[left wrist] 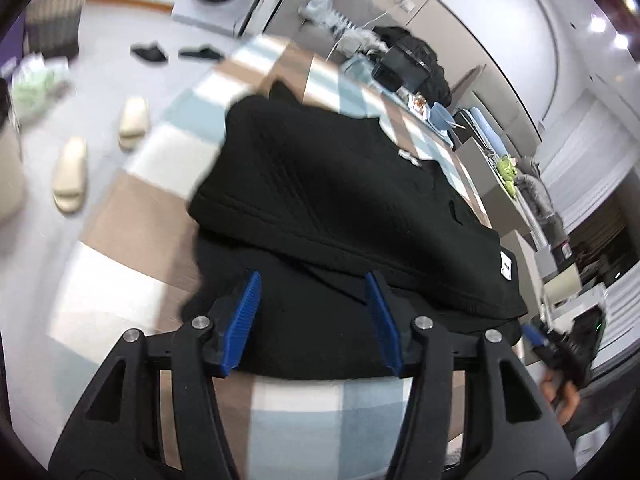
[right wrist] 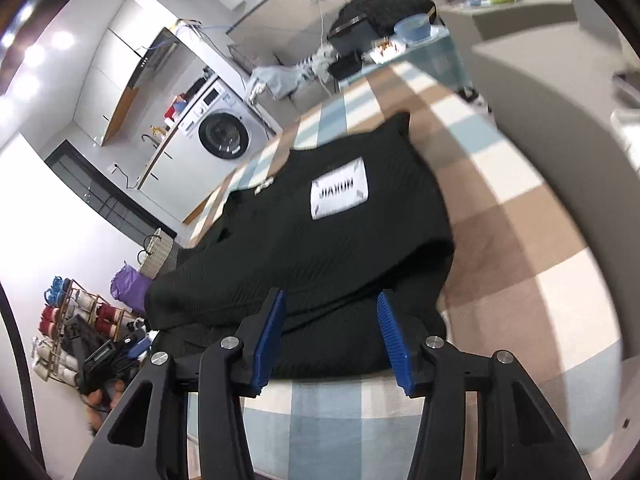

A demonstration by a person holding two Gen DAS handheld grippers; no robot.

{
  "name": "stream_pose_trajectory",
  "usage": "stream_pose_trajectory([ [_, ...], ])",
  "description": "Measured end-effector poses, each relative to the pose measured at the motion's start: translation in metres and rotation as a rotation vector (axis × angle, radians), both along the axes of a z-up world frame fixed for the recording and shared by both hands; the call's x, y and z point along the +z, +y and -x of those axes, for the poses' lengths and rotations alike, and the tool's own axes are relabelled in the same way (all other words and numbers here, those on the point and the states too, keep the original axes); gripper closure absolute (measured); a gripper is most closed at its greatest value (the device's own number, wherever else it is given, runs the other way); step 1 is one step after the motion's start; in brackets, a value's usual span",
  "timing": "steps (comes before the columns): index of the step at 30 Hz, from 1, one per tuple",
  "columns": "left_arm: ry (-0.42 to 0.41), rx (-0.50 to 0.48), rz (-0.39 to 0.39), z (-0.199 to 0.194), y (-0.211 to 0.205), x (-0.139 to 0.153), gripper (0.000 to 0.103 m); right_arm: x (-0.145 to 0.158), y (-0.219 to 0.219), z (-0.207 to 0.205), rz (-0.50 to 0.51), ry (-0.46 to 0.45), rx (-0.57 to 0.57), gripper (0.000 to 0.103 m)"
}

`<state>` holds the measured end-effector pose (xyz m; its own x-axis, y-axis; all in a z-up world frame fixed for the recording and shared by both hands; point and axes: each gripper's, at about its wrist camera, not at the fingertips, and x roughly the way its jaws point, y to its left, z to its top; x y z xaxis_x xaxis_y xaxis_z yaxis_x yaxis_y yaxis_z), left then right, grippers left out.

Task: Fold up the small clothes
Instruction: 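Press the folded sweater flat with both grippers and release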

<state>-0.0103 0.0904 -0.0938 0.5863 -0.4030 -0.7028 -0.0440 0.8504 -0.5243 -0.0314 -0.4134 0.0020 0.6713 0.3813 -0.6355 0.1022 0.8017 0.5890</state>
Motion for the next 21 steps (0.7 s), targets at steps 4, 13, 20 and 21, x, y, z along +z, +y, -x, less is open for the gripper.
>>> stream_pose_trajectory([
  [4, 0.014, 0.038, 0.084, -0.015, 0.003, -0.02, 0.047, -0.006, 0.0, 0.0, 0.001, 0.03, 0.007, 0.054],
  [13, -0.008, 0.126, 0.147, -0.055, 0.009, -0.028, 0.042, -0.011, -0.004, 0.002, -0.016, 0.038, 0.01, 0.054],
  [20, -0.151, 0.079, 0.141, -0.055, 0.006, 0.001, 0.043, -0.012, -0.005, -0.002, -0.015, 0.043, 0.015, 0.053],
  [21, -0.141, 0.076, 0.132, -0.055, 0.006, 0.001, 0.043, -0.012, -0.004, -0.002, -0.015, 0.043, 0.016, 0.052],
])
